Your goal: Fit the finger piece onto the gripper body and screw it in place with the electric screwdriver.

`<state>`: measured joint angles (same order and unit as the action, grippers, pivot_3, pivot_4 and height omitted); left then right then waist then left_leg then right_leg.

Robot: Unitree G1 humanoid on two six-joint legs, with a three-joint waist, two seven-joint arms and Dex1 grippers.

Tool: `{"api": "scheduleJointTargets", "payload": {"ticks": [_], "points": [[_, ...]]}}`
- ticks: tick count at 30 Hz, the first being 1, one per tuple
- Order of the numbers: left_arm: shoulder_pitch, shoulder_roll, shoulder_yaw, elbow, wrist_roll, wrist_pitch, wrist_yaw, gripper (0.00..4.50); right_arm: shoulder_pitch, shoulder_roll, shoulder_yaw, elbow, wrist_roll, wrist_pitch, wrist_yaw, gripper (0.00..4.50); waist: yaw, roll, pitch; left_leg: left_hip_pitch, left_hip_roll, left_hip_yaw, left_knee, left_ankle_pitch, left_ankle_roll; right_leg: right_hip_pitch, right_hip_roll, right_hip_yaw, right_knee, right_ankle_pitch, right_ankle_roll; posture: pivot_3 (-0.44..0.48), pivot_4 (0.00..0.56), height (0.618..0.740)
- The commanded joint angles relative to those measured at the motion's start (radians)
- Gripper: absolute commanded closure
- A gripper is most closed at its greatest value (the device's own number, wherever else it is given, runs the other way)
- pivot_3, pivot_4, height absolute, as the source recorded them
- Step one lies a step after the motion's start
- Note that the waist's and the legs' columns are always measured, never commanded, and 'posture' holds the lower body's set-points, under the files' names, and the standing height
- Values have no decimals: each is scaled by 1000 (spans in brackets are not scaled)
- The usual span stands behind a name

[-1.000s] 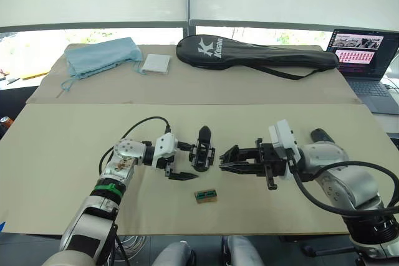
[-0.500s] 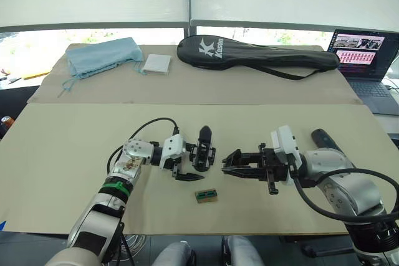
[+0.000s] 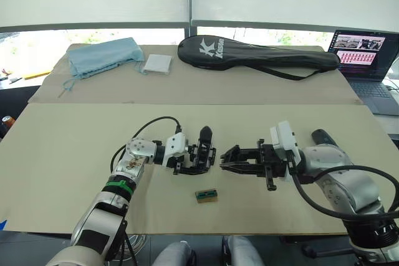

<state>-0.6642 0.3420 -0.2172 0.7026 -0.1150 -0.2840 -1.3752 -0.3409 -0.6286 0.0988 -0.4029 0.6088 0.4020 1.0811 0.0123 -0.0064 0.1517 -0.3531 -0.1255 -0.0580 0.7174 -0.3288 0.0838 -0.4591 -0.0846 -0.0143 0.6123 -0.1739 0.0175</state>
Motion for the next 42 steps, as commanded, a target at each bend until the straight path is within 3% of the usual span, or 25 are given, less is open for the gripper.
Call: {"api": "scheduleJointTargets", "payload": {"ticks": [1, 10, 23, 42], "points": [[17, -9, -21, -19, 24, 6, 22, 2131, -48, 43, 36, -9, -32, -19, -26, 4059, 2, 0, 0, 0, 0, 0, 0, 0, 0, 0, 0, 0, 0, 0, 0, 0, 150, 740], [46, -7, -27, -69, 28, 61, 60, 2131, -99, 189, 120, 77, -135, -44, -106, 4059, 5, 0, 0, 0, -1, 0, 2, 0, 0, 1, 1, -1, 1, 0, 1, 0, 150, 740], [87, 17, -37, -143, 25, 124, 70, 2132, -113, 190, 172, 142, -198, -26, -74, 4059, -1, 1, -1, 0, 0, 0, 3, 0, 0, 0, 6, -1, 1, 1, 1, 0, 150, 740], [67, 16, -48, -117, 26, 120, 67, 2132, -128, 190, 182, 218, -240, 13, -86, 4059, -1, 1, -1, 1, 0, 0, 3, 0, 0, 1, 6, -1, 1, 1, 0, 0, 150, 740]]}}
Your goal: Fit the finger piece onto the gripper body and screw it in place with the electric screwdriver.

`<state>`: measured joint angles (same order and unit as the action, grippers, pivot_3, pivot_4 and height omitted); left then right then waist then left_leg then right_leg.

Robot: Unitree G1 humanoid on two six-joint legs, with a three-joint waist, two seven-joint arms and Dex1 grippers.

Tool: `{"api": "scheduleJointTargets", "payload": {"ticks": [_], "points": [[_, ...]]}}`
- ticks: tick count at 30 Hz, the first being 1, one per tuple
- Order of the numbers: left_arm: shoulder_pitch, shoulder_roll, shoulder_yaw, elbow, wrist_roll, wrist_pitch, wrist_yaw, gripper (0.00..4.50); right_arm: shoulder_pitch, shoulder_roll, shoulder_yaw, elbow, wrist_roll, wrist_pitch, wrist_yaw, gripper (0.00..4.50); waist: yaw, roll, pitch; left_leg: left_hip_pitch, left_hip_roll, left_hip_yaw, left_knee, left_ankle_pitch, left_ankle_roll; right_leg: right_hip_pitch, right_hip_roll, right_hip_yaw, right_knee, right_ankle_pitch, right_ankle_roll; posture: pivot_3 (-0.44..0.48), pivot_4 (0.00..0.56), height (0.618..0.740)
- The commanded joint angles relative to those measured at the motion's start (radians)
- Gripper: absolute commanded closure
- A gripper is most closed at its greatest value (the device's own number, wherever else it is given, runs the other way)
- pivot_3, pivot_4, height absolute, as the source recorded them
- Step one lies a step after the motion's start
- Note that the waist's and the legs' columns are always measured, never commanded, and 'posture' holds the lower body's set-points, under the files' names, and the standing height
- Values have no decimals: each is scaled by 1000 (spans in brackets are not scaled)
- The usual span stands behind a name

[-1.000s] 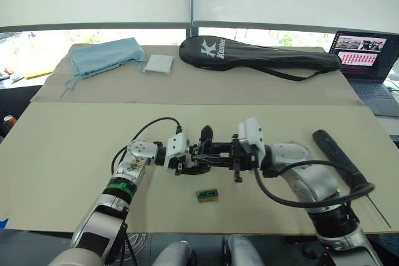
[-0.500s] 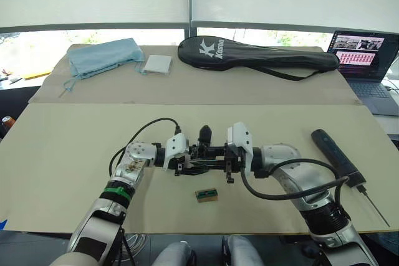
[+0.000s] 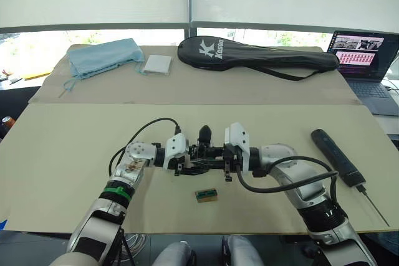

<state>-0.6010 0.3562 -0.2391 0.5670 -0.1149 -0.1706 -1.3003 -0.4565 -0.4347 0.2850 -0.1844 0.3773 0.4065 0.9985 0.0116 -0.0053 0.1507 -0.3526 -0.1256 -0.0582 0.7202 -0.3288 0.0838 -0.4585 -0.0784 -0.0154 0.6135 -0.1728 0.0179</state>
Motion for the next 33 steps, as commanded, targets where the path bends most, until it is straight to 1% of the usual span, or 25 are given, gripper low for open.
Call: {"api": "scheduleJointTargets", "payload": {"ticks": [1, 16, 20, 33], "points": [[3, 2, -26, 18, 25, 7, -9, 2132, -13, -7, -1, 4, -14, 10, -2, 4059, 0, 0, 0, 0, 0, 0, 0, 0, 0, 0, 0, 0, 0, 0, 0, 0, 150, 740], [-2, 5, -24, 28, 23, 3, -15, 2132, -15, -37, 11, -5, -28, 63, -10, 4059, 0, 0, -2, 0, 0, 0, 0, 0, 0, 0, 0, 0, 0, 0, 0, 0, 150, 740], [-2, 5, -24, 28, 23, 4, -16, 2132, -23, -44, 13, -29, -15, 112, -16, 4059, 1, 0, -2, 0, 0, 0, 0, 0, 0, 0, -1, 0, 0, 0, 0, 0, 150, 740], [-3, 4, -24, 33, 22, 3, -18, 2132, -34, -57, 11, -81, 1, 166, -22, 4060, 1, 0, -3, 0, 0, 0, 0, 0, 0, 0, -1, 1, 0, 0, 0, 0, 150, 740]]}}
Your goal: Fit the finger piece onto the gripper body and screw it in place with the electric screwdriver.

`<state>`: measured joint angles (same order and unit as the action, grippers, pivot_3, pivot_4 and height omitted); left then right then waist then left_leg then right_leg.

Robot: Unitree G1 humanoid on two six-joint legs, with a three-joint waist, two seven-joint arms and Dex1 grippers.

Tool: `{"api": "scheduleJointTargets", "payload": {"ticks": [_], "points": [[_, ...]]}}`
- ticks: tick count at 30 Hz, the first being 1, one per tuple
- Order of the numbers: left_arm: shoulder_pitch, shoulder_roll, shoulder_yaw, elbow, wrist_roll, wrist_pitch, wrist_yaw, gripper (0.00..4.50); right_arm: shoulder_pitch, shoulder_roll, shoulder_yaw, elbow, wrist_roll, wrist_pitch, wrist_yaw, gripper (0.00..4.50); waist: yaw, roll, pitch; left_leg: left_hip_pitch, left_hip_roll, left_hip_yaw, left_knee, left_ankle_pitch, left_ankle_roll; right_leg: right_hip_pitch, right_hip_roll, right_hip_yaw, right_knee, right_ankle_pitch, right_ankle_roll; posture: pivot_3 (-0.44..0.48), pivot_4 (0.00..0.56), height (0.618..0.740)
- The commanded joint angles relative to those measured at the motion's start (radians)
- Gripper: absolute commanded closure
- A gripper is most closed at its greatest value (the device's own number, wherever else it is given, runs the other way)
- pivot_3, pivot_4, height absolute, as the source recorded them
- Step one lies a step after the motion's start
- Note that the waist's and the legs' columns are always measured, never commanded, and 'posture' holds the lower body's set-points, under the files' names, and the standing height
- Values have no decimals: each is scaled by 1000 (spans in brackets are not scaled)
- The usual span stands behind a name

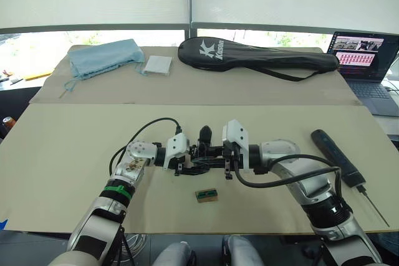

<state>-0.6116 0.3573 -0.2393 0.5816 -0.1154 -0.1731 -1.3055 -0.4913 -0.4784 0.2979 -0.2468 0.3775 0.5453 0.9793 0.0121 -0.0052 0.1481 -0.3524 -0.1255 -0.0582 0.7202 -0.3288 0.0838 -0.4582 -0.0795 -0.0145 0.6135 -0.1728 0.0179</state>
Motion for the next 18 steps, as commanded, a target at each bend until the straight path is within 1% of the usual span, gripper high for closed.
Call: {"api": "scheduleJointTargets", "payload": {"ticks": [1, 10, 18], "points": [[8, 3, -24, 18, 22, 5, -13, 2132, 1, -14, -2, -19, -1, 28, -3, 4060, 0, 0, 0, 0, 0, 0, 0, 0, 0, 0, 0, 0, 0, 0, 0, 0, 150, 740], [7, 3, -26, 21, 24, 2, -15, 2132, 0, 8, -2, 41, -29, -15, -26, 4060, 0, 0, 0, 0, 0, 0, 0, 0, 0, 0, 0, 0, 0, 0, 0, 0, 150, 740], [10, 6, -27, 15, 24, 5, -18, 2132, -4, 1, 10, 66, -40, -20, -22, 4060, -1, 0, -1, 0, 0, 0, 0, 0, 0, 0, 0, 0, 0, 0, 0, 0, 150, 740]]}}
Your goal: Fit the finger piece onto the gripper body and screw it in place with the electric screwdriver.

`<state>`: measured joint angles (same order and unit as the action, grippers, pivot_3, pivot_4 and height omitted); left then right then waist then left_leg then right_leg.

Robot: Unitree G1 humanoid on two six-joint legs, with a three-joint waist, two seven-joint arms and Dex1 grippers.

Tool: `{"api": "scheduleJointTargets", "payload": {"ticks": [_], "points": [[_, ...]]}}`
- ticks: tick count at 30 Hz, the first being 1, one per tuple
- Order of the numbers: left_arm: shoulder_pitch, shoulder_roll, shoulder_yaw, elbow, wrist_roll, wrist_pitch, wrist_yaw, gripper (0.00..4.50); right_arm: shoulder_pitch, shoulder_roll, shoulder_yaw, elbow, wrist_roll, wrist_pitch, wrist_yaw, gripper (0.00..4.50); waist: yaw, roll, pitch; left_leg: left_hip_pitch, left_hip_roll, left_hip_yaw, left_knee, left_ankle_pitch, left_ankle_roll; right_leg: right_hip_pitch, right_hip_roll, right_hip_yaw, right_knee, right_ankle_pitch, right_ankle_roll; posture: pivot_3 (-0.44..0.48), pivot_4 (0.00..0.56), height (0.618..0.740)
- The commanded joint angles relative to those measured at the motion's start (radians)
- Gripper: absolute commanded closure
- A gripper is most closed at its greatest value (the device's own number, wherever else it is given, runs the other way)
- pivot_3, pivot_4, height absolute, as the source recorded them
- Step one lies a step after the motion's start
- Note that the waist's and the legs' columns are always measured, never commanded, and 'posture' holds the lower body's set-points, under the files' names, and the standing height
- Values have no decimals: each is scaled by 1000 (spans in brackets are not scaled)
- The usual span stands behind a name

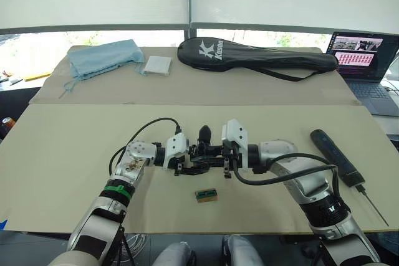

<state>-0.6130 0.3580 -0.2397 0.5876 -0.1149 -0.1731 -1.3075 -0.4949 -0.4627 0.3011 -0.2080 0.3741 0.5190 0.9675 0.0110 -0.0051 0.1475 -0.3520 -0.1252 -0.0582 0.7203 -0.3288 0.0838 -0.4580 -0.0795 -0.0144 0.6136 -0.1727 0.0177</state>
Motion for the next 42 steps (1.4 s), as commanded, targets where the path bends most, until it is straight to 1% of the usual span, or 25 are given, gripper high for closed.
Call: {"api": "scheduleJointTargets", "payload": {"ticks": [1, 6, 11, 14, 19, 25, 27, 28, 31, 33, 35, 36, 39, 42], "points": [[12, 6, -27, 9, 23, 6, -17, 2132, 0, -18, 10, 27, -36, 15, -8, 4060, 0, 0, 0, 0, 0, 0, 0, 0, 0, 0, 0, 0, 0, 0, 0, 0, 150, 740], [13, 9, -28, 6, 24, 7, -17, 2132, 13, -34, 29, 18, -48, 39, -10, 4060, 0, 0, -1, 0, 0, 0, 0, 0, 0, 0, 0, 0, 0, 0, 0, 0, 150, 740], [11, 10, -28, 11, 27, 3, -14, 2132, 0, -28, 33, 6, -50, 30, -19, 4060, 0, 0, -2, 0, 0, 0, 0, 0, 0, 0, 0, 0, 0, 0, 0, 0, 150, 740], [11, 10, -30, 11, 30, 2, -12, 2132, -2, -44, 51, 7, -69, 15, -9, 4060, -1, 0, -2, 0, 0, 0, 0, 0, 0, 0, 0, 0, 0, 0, 0, 0, 150, 740], [8, 8, -31, 13, 30, 4, -9, 2132, 0, -27, 38, 4, -47, 28, -21, 4060, 0, 0, -3, 0, 0, 0, 0, 0, 0, 0, 0, 0, 0, 0, 0, 0, 150, 740], [12, 11, -29, 8, 30, 9, -6, 2132, -12, -14, 3, 4, -15, -13, 1, 4060, 0, 0, -3, 0, 0, 0, 0, 0, 0, 0, 0, 0, 0, 0, 0, 0, 150, 740], [12, 12, -28, 8, 29, 9, -5, 2132, -19, -11, -4, -9, -2, -39, 25, 2987, 0, 0, -3, 0, 0, 0, 0, 0, 0, 0, 0, 1, 0, 0, 0, 0, 150, 740], [13, 12, -27, 8, 29, 9, -3, 2132, -23, -6, -10, -14, 5, -53, 32, 2726, 0, 0, -3, 0, 0, 0, 0, 0, 0, 0, 0, 1, 0, 0, 0, 0, 150, 740], [13, 11, -24, 12, 29, 9, 2, 2132, -31, 10, -23, -23, 9, -99, 38, 1694, 0, 0, -3, 0, 0, 0, 0, 0, 0, 0, 0, 0, 0, 0, 0, 0, 150, 740], [14, 14, -27, 15, 36, 7, 7, 2132, -27, 14, -43, -41, 34, -95, 47, 911, 0, 0, -3, 0, 0, 0, 0, 0, 0, 0, 0, 0, 0, 0, 0, 0, 150, 740], [15, 15, -29, 14, 40, 6, 10, 2132, -9, 13, -68, -67, 76, -110, 79, 253, 0, 0, -3, 0, 0, 0, 0, 0, 0, 0, 0, 0, 0, 0, 0, 0, 150, 740], [16, 15, -28, 13, 39, 8, 12, 2132, 2, 13, -82, -77, 91, -128, 90, 56, 1, 0, -3, 0, 0, 0, 0, 0, 0, 0, 1, 0, 0, 0, 0, 0, 150, 740], [16, 17, -30, 18, 41, 10, 15, 2132, 25, 4, -107, -106, 128, -140, 119, 56, 0, 0, -3, 0, 0, 0, -1, 0, 0, 0, 0, 0, -1, 0, 0, 0, 150, 740], [13, 14, -20, 27, 40, 48, 41, 2132, 32, -1, -134, -119, 151, -150, 136, 56, 0, 0, -3, 0, 0, 0, -1, 0, 0, 0, 0, 0, 0, 0, 0, 0, 150, 740]]}}
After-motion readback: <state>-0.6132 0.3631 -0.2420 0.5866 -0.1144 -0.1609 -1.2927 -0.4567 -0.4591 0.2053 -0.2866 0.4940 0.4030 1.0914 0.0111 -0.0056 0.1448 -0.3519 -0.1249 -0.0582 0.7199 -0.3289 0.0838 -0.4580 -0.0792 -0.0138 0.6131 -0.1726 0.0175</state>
